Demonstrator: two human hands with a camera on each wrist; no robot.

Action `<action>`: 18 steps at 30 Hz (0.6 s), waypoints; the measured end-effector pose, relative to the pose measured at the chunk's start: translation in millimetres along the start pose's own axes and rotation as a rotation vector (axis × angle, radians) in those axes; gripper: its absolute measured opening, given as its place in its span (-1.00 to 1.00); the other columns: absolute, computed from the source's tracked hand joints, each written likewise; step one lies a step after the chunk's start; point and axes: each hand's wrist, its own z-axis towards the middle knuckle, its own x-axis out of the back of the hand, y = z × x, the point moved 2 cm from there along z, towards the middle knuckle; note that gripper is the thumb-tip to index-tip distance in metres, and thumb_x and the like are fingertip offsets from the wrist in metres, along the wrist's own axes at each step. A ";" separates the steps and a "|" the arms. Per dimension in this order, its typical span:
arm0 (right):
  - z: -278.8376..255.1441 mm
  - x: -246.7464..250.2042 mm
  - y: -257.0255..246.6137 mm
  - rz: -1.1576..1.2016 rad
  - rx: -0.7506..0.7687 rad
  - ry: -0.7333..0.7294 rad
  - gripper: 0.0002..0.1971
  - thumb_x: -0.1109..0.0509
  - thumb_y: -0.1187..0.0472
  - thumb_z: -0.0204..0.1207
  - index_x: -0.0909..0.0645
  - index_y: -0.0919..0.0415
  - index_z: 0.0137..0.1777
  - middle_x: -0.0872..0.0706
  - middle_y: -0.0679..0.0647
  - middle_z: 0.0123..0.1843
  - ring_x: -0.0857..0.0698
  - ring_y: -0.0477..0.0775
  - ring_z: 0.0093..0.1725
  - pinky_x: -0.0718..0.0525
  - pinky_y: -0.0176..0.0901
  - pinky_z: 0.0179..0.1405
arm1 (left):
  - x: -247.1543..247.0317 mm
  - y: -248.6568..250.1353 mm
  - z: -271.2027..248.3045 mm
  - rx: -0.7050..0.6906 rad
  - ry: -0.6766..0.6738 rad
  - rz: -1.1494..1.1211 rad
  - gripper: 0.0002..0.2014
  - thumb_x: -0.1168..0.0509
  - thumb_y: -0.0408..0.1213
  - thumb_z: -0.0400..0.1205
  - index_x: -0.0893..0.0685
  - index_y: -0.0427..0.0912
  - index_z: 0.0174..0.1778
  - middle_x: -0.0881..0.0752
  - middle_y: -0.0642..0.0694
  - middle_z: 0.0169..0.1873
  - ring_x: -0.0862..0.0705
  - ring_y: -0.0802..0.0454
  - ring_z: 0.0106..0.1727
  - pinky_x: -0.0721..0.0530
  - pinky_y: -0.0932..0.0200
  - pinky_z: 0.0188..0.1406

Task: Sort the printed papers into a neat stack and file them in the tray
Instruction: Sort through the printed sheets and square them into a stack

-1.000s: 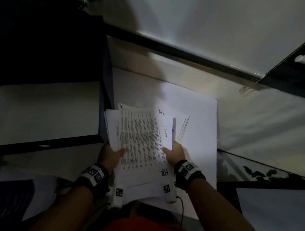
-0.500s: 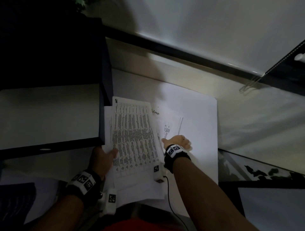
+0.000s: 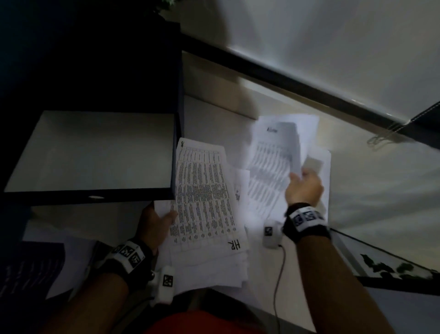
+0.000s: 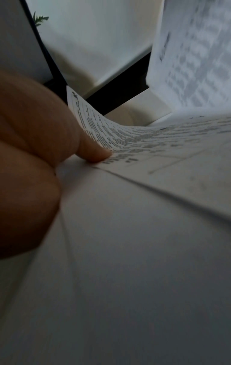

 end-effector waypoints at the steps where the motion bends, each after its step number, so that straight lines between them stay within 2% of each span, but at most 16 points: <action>1: 8.2 17.9 -6.7 0.024 0.052 0.059 -0.78 -0.39 0.25 0.61 -0.68 0.32 0.19 -0.77 0.36 0.11 -0.73 0.32 0.09 -0.62 -0.06 0.07 | -2.2 -0.8 -0.9 0.007 -0.004 -0.005 -0.70 -0.43 -0.51 0.60 -0.74 -0.35 0.27 -0.82 -0.23 0.12 -0.79 -0.16 0.14 -0.70 -0.11 0.28; 3: 21.2 50.2 -21.7 0.096 0.145 0.154 -0.81 -0.42 0.24 0.60 -0.69 0.33 0.12 -0.79 0.32 0.03 -0.69 0.14 -0.08 -0.54 -0.18 -0.08 | -9.5 1.3 -2.5 0.031 -0.016 -0.014 -0.72 -0.42 -0.53 0.60 -0.75 -0.31 0.23 -0.82 -0.21 0.09 -0.79 -0.15 0.13 -0.71 -0.11 0.27; 5: 32.8 74.9 -32.6 0.155 0.205 0.222 -0.81 -0.46 0.22 0.57 -0.72 0.31 0.10 -0.81 0.25 -0.01 -0.65 0.02 -0.14 -0.51 -0.30 -0.13 | -18.6 0.9 -1.7 0.064 -0.039 -0.024 -0.73 -0.42 -0.53 0.60 -0.76 -0.28 0.21 -0.82 -0.21 0.08 -0.80 -0.16 0.12 -0.73 -0.15 0.26; 6: 36.7 84.6 -37.2 0.206 0.225 0.235 -0.81 -0.48 0.21 0.54 -0.73 0.29 0.09 -0.82 0.22 -0.02 -0.67 0.00 -0.15 -0.57 -0.29 -0.13 | -23.2 1.3 -1.0 0.074 -0.050 -0.024 -0.72 -0.42 -0.53 0.60 -0.76 -0.28 0.22 -0.82 -0.21 0.09 -0.80 -0.17 0.13 -0.73 -0.17 0.27; 9: 41.2 109.1 -50.2 0.404 0.264 0.221 -0.81 -0.51 0.20 0.50 -0.77 0.23 0.08 -0.81 0.05 -0.09 -0.75 -0.15 -0.17 -0.75 -0.25 -0.10 | -35.6 0.6 3.0 0.093 -0.062 -0.007 -0.64 -0.45 -0.49 0.58 -0.73 -0.31 0.32 -0.81 -0.21 0.17 -0.79 -0.18 0.19 -0.71 -0.22 0.31; 11: 42.4 110.0 -48.9 0.503 0.276 0.154 -0.83 -0.51 0.27 0.51 -0.76 0.22 0.08 -0.80 -0.02 -0.10 -0.74 -0.38 -0.28 -0.71 -0.45 -0.21 | -42.1 3.0 3.2 0.094 -0.072 -0.015 -0.62 -0.45 -0.48 0.58 -0.72 -0.32 0.34 -0.80 -0.23 0.20 -0.78 -0.20 0.21 -0.70 -0.26 0.33; 12: 40.7 103.2 -43.9 0.501 0.265 0.103 -0.85 -0.51 0.30 0.52 -0.76 0.23 0.07 -0.79 -0.02 -0.10 -0.72 -0.43 -0.33 -0.71 -0.48 -0.25 | -44.3 3.8 3.3 0.100 -0.080 -0.021 -0.63 -0.45 -0.48 0.59 -0.72 -0.31 0.33 -0.80 -0.23 0.20 -0.78 -0.20 0.21 -0.70 -0.27 0.33; 13: 36.4 92.4 -36.9 0.472 0.251 0.037 -0.87 -0.51 0.31 0.51 -0.76 0.23 0.05 -0.80 0.01 -0.09 -0.73 -0.40 -0.32 -0.77 -0.36 -0.21 | -46.3 5.8 2.5 0.110 -0.087 -0.031 -0.65 -0.44 -0.48 0.59 -0.73 -0.30 0.32 -0.80 -0.23 0.18 -0.78 -0.20 0.20 -0.70 -0.29 0.32; 14: 31.6 77.4 -26.5 0.445 0.221 -0.035 -0.90 -0.52 0.31 0.51 -0.76 0.23 0.00 -0.82 0.06 -0.08 -0.76 -0.25 -0.28 -0.83 -0.14 -0.12 | -48.1 7.1 1.8 0.118 -0.098 -0.045 -0.67 -0.43 -0.48 0.60 -0.74 -0.28 0.30 -0.81 -0.23 0.16 -0.79 -0.19 0.19 -0.71 -0.29 0.31; 15: 24.8 59.6 -13.8 0.418 0.173 -0.127 -0.95 -0.52 0.30 0.51 -0.76 0.22 -0.06 -0.83 0.10 -0.09 -0.77 -0.07 -0.23 -0.84 -0.01 -0.09 | -48.7 7.0 1.8 0.128 -0.111 -0.059 -0.68 -0.44 -0.47 0.60 -0.76 -0.25 0.28 -0.82 -0.21 0.14 -0.79 -0.18 0.17 -0.72 -0.27 0.29; 16: 16.1 40.8 -1.5 0.381 0.126 -0.229 -0.98 -0.52 0.30 0.52 -0.73 0.19 -0.12 -0.83 0.10 -0.12 -0.76 0.04 -0.19 -0.82 -0.05 -0.15 | -48.7 7.3 1.7 0.138 -0.126 -0.065 -0.70 -0.46 -0.44 0.59 -0.79 -0.19 0.24 -0.84 -0.18 0.12 -0.81 -0.17 0.15 -0.74 -0.25 0.27; 18: -5.0 2.1 28.2 0.230 0.016 -0.380 -0.86 -0.53 0.31 0.53 -0.66 0.15 -0.22 -0.75 -0.01 -0.22 -0.67 0.06 -0.16 -0.67 -0.31 -0.31 | -47.2 5.4 2.8 0.172 -0.155 -0.054 -0.81 -0.52 -0.32 0.54 -0.87 -0.02 0.04 -0.88 -0.14 0.03 -0.84 -0.18 0.09 -0.77 -0.27 0.20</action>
